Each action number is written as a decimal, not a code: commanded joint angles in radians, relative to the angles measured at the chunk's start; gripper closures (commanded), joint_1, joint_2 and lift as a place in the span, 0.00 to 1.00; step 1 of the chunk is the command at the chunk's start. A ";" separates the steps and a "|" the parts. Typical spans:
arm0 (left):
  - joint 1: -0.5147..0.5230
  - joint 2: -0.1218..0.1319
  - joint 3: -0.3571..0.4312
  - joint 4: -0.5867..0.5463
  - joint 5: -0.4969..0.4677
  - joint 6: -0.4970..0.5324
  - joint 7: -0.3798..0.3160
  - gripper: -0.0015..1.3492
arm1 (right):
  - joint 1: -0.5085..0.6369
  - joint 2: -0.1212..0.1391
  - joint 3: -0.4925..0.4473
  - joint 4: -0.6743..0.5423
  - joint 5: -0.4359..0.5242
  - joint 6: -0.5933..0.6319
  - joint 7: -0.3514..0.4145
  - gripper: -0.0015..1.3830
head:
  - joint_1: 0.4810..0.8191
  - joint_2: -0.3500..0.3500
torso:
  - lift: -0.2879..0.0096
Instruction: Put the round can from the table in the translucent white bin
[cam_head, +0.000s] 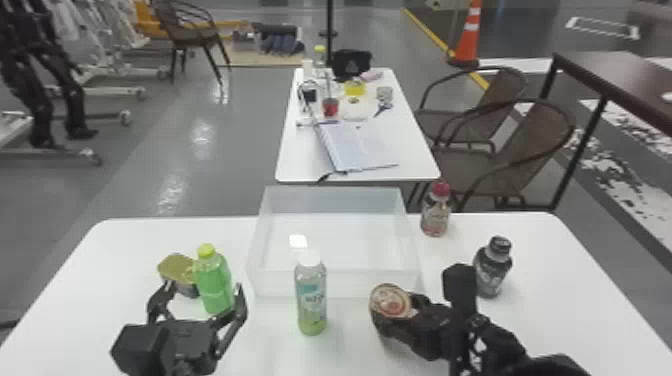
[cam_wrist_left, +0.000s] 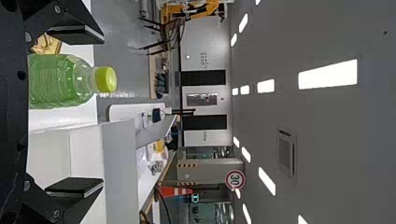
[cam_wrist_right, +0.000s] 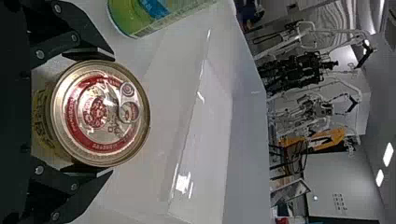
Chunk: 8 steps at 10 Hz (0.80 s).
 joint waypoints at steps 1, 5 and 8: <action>-0.001 -0.003 0.000 0.000 0.000 0.000 0.000 0.16 | 0.032 -0.010 -0.002 -0.107 -0.019 0.034 0.009 0.78 | 0.20 0.50 | 0.63; 0.002 -0.003 0.002 0.001 0.015 -0.001 0.002 0.16 | 0.158 -0.008 -0.097 -0.416 -0.056 0.151 0.012 0.78 | 0.20 0.50 | 0.63; -0.003 -0.003 0.003 0.032 0.023 -0.023 0.006 0.16 | 0.070 -0.002 -0.097 -0.399 -0.093 0.183 0.000 0.75 | 0.20 0.50 | 0.63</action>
